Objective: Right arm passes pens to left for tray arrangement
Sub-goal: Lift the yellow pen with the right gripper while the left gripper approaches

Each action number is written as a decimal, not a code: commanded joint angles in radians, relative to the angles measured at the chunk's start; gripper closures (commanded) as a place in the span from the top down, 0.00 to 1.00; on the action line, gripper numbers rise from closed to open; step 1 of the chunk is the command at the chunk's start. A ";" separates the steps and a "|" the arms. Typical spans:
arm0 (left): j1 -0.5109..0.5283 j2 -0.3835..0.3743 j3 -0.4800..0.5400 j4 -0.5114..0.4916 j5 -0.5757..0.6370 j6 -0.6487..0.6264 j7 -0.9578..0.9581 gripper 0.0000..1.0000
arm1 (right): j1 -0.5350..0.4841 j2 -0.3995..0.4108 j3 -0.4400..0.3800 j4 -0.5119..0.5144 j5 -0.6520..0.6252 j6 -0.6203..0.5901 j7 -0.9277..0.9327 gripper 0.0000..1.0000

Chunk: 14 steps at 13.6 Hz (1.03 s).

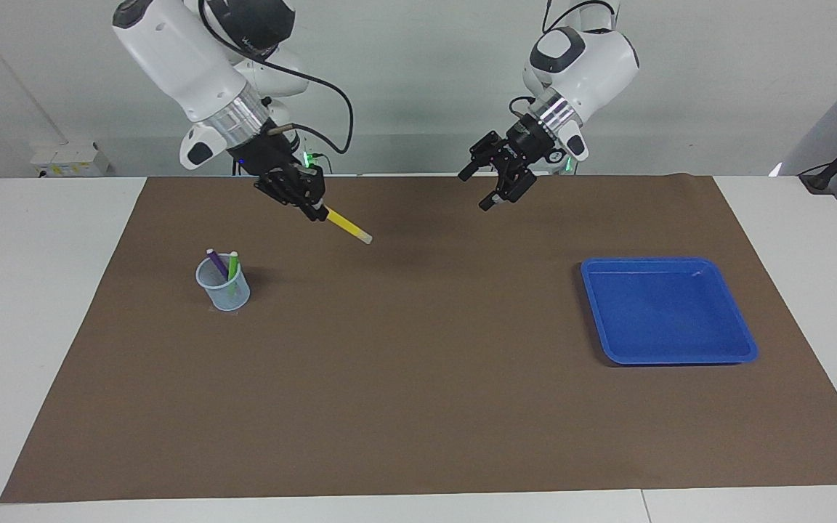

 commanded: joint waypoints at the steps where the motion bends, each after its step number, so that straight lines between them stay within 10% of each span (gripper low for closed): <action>1: -0.015 0.003 -0.035 0.015 -0.014 0.015 -0.028 1.00 | 0.059 -0.043 -0.003 -0.070 0.026 0.095 0.074 0.00; 14: -0.045 0.093 -0.147 0.070 -0.059 0.257 -0.138 0.99 | 0.171 -0.164 -0.001 -0.210 0.026 0.143 0.145 0.00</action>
